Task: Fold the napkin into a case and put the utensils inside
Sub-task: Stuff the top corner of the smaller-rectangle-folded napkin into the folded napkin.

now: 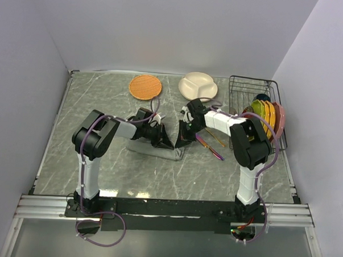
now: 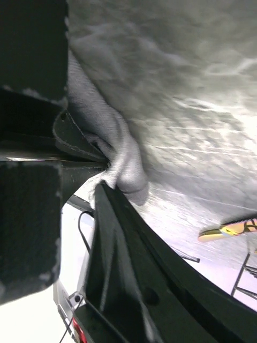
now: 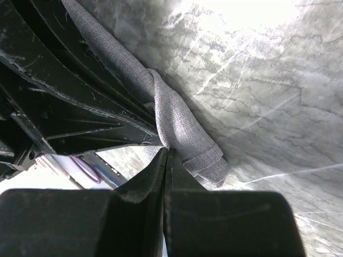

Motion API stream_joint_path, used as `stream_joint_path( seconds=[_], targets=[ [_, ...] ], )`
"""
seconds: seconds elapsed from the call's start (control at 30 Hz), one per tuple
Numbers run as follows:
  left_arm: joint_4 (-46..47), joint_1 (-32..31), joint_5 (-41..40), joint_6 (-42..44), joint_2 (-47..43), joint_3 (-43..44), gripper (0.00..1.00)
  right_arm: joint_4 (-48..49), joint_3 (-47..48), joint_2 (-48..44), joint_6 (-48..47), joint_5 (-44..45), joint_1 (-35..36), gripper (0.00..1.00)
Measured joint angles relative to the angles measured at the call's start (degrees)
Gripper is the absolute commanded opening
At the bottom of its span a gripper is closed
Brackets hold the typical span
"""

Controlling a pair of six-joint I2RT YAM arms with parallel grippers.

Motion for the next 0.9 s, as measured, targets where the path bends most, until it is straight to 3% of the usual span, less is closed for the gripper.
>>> stream_joint_path(
  seconds=[0.33,0.53,0.77,0.9],
  targets=[
    [0.20,-0.48,1.84,-2.80,3.28,3.08,0.08,1.53,-3.10,0.00,1.68,-1.33,-0.37,0.00],
    [-2.75,-0.07,2.21,-0.96,2.97,4.26,0.27,1.01,-2.84,0.76,1.88,-0.68,-0.37,0.00],
    [-11.23,3.08,1.36,6.78,-2.43,6.62,0.43,-2.23,-0.09,2.43,1.22,0.15,-0.09,0.00],
    [-23.06,7.28,1.25,20.72,-5.42,11.96,0.51,-3.06,0.66,2.84,0.48,0.35,0.02,0.00]
  ],
)
